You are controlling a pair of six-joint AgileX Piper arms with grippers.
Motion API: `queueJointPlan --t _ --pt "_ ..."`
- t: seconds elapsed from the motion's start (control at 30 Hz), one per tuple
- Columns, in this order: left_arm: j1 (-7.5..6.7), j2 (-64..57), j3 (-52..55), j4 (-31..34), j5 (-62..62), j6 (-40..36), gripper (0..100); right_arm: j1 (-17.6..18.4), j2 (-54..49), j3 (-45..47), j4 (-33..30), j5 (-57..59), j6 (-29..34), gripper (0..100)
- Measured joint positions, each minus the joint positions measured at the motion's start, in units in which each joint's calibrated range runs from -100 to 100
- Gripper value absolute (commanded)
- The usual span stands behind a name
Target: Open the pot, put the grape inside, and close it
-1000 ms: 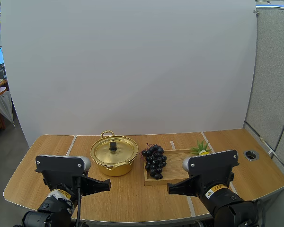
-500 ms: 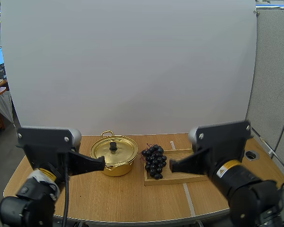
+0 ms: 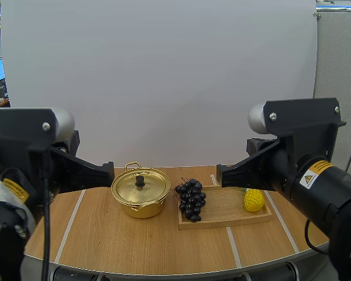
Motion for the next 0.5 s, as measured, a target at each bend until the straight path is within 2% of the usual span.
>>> queueJointPlan --t 0.13,0.33,0.5 --pt "0.0 0.0 -3.6 0.0 3.1 0.0 0 0.0 2.0 -3.9 0.0 4.4 0.0 0" --pt "0.0 10.7 -4.5 0.0 3.9 0.0 0 0.0 13.5 -8.7 0.0 8.9 0.0 0" --pt "0.0 14.3 -4.5 0.0 3.9 0.0 0 0.0 16.6 -9.6 0.0 9.1 0.3 0"
